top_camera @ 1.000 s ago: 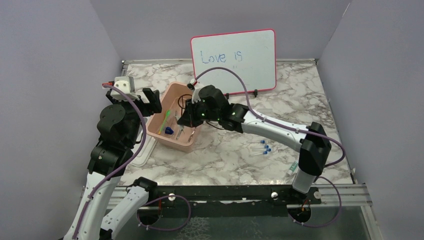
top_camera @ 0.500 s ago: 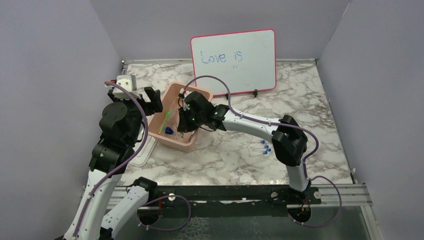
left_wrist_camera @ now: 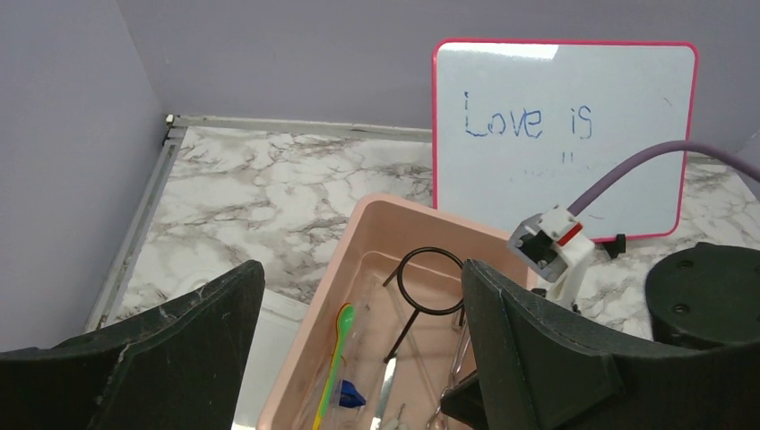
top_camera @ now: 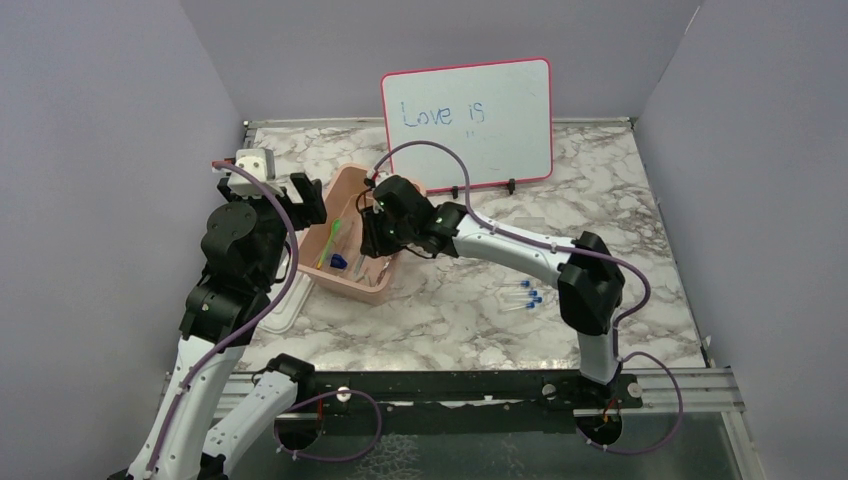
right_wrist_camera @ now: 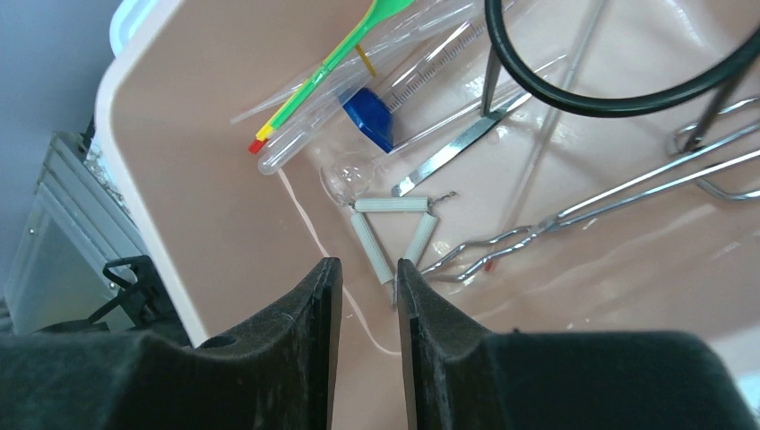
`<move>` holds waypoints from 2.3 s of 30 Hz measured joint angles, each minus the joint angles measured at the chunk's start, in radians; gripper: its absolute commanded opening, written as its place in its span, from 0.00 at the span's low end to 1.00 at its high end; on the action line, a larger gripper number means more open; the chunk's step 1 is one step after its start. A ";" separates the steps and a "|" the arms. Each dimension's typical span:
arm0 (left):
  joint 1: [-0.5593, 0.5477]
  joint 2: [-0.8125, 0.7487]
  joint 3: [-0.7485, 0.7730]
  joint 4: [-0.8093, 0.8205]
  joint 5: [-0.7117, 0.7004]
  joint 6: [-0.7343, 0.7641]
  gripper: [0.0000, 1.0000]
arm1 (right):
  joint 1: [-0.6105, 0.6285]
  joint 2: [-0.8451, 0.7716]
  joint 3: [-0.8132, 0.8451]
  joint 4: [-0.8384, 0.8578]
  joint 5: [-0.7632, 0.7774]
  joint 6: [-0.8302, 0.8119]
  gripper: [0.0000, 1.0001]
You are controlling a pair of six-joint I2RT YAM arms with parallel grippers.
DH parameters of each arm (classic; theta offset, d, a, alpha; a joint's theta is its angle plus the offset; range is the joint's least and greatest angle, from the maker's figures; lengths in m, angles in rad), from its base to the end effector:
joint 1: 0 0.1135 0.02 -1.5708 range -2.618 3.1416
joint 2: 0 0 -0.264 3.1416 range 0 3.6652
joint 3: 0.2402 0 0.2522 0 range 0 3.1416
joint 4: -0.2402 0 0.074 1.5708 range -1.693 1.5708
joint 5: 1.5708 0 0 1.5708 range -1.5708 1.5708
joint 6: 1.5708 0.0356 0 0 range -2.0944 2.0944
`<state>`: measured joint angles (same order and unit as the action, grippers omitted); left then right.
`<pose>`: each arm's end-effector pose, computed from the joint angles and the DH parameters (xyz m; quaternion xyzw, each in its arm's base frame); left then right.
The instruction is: Organize the chemistry lab equipment
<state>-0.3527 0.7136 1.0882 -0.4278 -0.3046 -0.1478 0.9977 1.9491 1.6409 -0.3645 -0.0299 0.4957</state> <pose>0.1297 -0.0364 0.4260 -0.0305 0.7242 -0.0618 0.6862 0.2457 0.3827 0.2734 -0.2300 0.8709 0.3047 0.3094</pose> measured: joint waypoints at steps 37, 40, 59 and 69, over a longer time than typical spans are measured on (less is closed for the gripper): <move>-0.424 0.521 0.135 0.167 0.646 -0.039 0.74 | -0.690 -0.804 -0.904 -0.108 0.194 0.230 0.29; -0.470 0.644 0.150 0.183 0.597 -0.030 0.69 | -0.808 -0.818 -0.893 -0.098 0.147 0.183 0.29; -0.587 1.288 0.441 0.060 0.556 0.169 0.43 | -1.066 -0.908 -1.050 -0.037 -0.199 0.212 0.30; -0.638 1.373 0.478 0.029 0.574 0.292 0.39 | -1.067 -0.987 -1.107 -0.040 -0.230 0.230 0.30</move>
<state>-0.9905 2.0861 1.5661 -0.3985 0.2691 0.1440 -0.0696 0.9623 0.5335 -0.4049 -0.2604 0.7254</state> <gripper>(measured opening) 0.399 0.296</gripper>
